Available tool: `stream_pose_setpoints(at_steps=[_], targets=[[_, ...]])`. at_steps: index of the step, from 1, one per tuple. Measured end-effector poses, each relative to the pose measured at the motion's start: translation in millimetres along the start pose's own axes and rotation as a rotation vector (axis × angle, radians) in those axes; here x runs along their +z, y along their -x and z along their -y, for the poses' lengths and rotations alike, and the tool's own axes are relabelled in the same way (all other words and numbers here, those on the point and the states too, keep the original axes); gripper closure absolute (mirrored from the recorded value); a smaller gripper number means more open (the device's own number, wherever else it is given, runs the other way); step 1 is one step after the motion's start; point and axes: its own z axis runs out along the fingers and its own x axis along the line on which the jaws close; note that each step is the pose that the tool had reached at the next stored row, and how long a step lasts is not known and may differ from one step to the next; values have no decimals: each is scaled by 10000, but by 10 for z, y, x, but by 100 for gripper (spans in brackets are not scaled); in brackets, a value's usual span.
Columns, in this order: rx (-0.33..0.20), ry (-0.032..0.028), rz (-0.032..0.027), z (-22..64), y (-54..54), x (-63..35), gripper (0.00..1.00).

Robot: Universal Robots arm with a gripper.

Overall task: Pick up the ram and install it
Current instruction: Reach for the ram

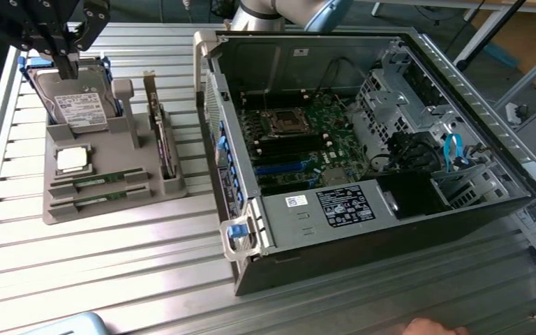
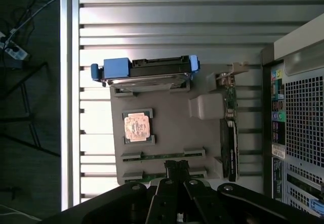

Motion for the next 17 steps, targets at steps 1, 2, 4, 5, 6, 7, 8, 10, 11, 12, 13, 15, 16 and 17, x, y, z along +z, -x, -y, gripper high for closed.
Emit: stream_pose_setpoints(at_steps=[1, 2, 4, 5, 6, 7, 8, 10, 11, 12, 13, 15, 16, 17], targets=[[1, 0, -18, 1, 0, 7, 89], [2, 0, -36, 2, 0, 13, 89], [4, -2, -77, 3, 0, 24, 89], [5, -1, -94, 4, 0, 30, 89], [6, -2, -111, 5, 0, 35, 89], [8, -1, -132, 5, 0, 41, 89], [8, -1, -153, 6, 0, 49, 89], [11, -1, -195, 7, 0, 67, 89], [12, -1, -215, 8, 1, 75, 89], [13, -2, -237, 8, 1, 82, 89], [15, -2, -260, 8, 1, 89, 89], [17, -2, -297, 9, 1, 100, 89], [17, -3, -305, 9, 1, 102, 89], [18, -4, -308, 10, 0, 102, 89]])
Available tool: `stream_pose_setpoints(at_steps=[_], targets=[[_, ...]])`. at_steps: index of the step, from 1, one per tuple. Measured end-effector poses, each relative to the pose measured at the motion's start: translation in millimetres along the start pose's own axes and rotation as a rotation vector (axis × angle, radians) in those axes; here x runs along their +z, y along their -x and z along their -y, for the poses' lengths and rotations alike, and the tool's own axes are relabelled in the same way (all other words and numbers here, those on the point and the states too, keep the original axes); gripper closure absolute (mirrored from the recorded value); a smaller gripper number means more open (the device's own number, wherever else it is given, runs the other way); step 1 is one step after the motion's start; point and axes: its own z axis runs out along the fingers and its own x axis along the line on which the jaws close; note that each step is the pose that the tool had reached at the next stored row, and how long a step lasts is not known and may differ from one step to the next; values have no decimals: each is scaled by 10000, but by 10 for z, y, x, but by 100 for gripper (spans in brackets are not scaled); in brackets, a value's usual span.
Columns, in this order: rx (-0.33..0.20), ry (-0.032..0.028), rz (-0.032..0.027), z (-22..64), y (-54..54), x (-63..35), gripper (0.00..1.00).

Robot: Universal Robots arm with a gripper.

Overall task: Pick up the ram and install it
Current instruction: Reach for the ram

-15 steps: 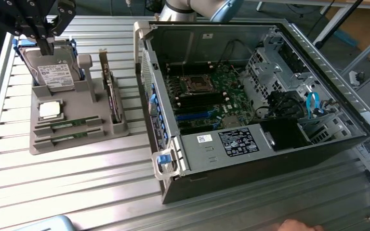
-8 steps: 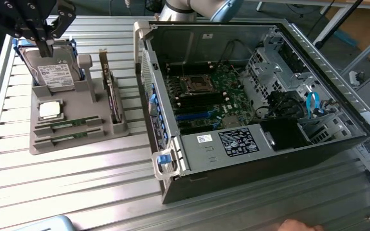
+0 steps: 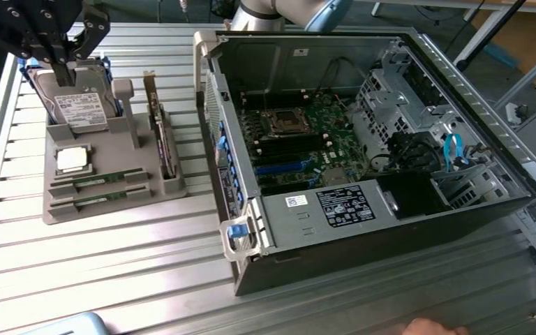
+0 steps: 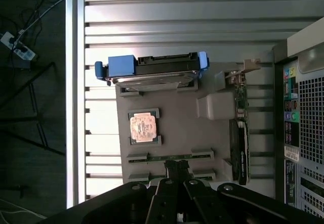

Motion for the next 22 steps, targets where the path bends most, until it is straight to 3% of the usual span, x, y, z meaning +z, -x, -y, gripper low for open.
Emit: stream_pose_setpoints(at_steps=[14, 22], targets=[[2, -8, -13, 3, 1, 14, 89], [1, -8, -12, 60, 1, 11, 89]])
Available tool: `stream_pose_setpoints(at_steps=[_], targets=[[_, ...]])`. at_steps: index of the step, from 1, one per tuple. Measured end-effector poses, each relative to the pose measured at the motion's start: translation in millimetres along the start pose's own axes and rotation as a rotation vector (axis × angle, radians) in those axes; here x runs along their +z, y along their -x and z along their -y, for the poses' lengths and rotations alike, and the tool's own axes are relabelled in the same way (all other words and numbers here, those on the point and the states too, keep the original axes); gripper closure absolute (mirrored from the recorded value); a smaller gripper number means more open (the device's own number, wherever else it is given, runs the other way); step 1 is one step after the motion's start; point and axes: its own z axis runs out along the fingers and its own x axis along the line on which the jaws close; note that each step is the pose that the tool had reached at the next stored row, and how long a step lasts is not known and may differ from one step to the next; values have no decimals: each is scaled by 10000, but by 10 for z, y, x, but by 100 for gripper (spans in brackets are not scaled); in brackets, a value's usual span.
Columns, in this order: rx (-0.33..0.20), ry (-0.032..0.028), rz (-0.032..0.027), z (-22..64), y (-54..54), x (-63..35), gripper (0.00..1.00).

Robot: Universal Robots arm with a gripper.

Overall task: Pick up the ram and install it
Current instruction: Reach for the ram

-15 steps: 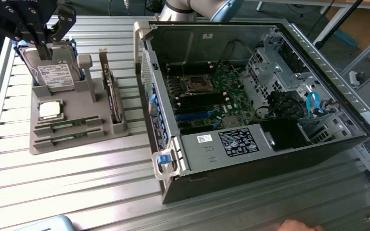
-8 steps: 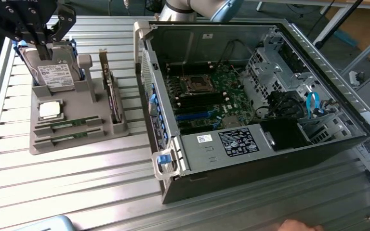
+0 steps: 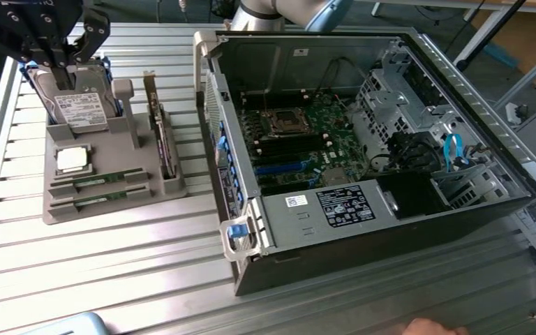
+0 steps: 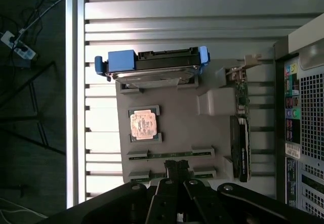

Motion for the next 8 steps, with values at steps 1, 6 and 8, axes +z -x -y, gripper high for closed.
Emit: stream_pose_setpoints(at_steps=[1, 6, 8], targets=[[0, 0, -1, 6, 0, -1, 89], [-1, 0, -1, 39, 1, -2, 89], [0, 1, 0, 51, 1, -3, 89]])
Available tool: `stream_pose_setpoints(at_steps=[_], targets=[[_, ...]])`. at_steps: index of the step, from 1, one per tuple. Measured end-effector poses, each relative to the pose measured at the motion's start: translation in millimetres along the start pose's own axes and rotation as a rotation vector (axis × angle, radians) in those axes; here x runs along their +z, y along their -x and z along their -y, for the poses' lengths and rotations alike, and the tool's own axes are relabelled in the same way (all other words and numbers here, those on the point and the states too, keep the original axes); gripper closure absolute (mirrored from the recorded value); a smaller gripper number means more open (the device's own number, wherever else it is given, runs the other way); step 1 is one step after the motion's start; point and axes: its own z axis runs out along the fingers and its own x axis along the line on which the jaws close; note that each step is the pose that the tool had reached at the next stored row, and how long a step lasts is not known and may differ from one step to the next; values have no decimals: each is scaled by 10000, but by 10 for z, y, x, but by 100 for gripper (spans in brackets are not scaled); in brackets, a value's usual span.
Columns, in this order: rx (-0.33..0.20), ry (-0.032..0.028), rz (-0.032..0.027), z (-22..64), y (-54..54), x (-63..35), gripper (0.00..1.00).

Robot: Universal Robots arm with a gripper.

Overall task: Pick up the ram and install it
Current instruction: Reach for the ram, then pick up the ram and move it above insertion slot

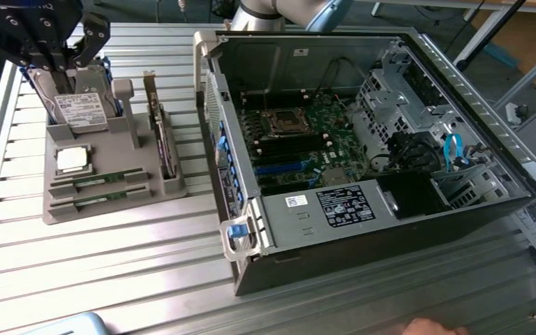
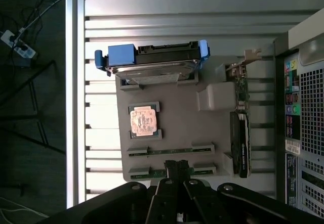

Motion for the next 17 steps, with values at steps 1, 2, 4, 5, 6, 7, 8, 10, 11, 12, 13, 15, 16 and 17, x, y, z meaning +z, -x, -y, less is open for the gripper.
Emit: stream_pose_setpoints(at_steps=[1, 2, 4, 5, 6, 7, 8, 10, 11, 12, 13, 15, 16, 17], targets=[[0, 0, 0, 4, 0, 0, 89], [0, -1, -1, 8, 0, -1, 89], [0, -1, -1, 17, 0, -2, 89], [0, -1, -1, 20, 0, -2, 89], [1, -1, -1, 20, 0, -2, 89], [1, -1, 0, 20, 0, -2, 89], [1, 0, 0, 20, 0, -1, 89], [0, -1, -1, 20, 0, -2, 89], [0, -1, 0, 20, 0, -1, 89], [0, 0, 0, 20, 0, -1, 89], [0, 0, 0, 21, 0, -1, 89], [0, 0, 0, 20, 0, -1, 89], [0, 0, 0, 20, 0, -1, 89], [-1, -1, 0, 20, 0, -1, 89]])
